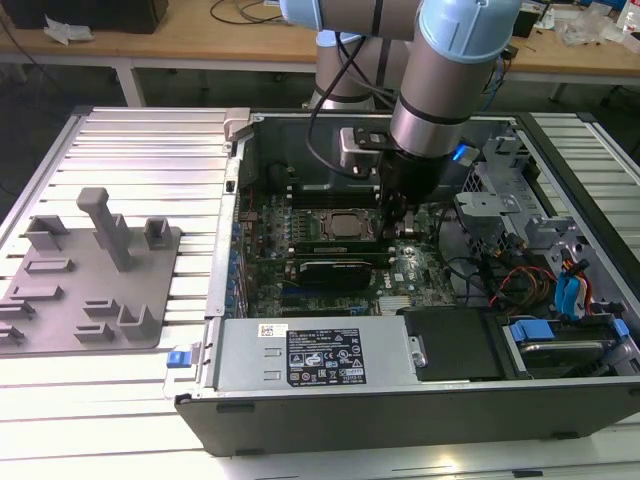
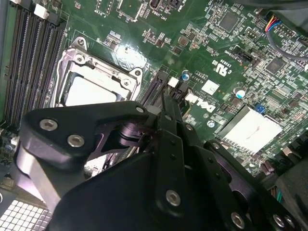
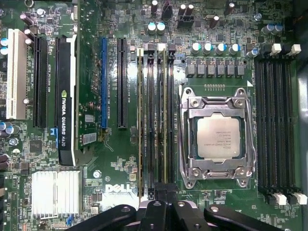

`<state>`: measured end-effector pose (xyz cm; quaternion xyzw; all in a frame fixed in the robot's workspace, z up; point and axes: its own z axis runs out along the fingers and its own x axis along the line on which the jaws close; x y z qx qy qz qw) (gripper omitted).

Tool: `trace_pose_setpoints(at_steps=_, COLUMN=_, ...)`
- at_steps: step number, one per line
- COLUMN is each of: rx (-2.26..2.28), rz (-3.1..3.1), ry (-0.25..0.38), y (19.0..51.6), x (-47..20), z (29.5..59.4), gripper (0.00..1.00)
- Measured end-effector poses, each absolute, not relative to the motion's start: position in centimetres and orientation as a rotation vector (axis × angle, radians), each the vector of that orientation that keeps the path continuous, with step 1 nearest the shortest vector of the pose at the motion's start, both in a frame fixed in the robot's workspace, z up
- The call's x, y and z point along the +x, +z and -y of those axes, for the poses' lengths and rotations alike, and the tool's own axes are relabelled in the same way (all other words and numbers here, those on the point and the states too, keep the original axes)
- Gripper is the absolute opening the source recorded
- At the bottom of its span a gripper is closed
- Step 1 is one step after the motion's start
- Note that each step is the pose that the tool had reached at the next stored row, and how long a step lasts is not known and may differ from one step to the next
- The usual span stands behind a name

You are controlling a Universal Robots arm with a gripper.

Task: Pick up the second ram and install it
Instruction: 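Press down the second ram until it locks into place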

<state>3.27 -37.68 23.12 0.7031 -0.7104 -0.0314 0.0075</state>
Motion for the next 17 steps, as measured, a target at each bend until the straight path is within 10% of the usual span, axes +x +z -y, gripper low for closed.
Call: trace_pose_setpoints(at_steps=17, rx=2.199, rz=2.222, ry=-0.1, y=23.71, x=3.27, z=37.67, gripper=0.08)
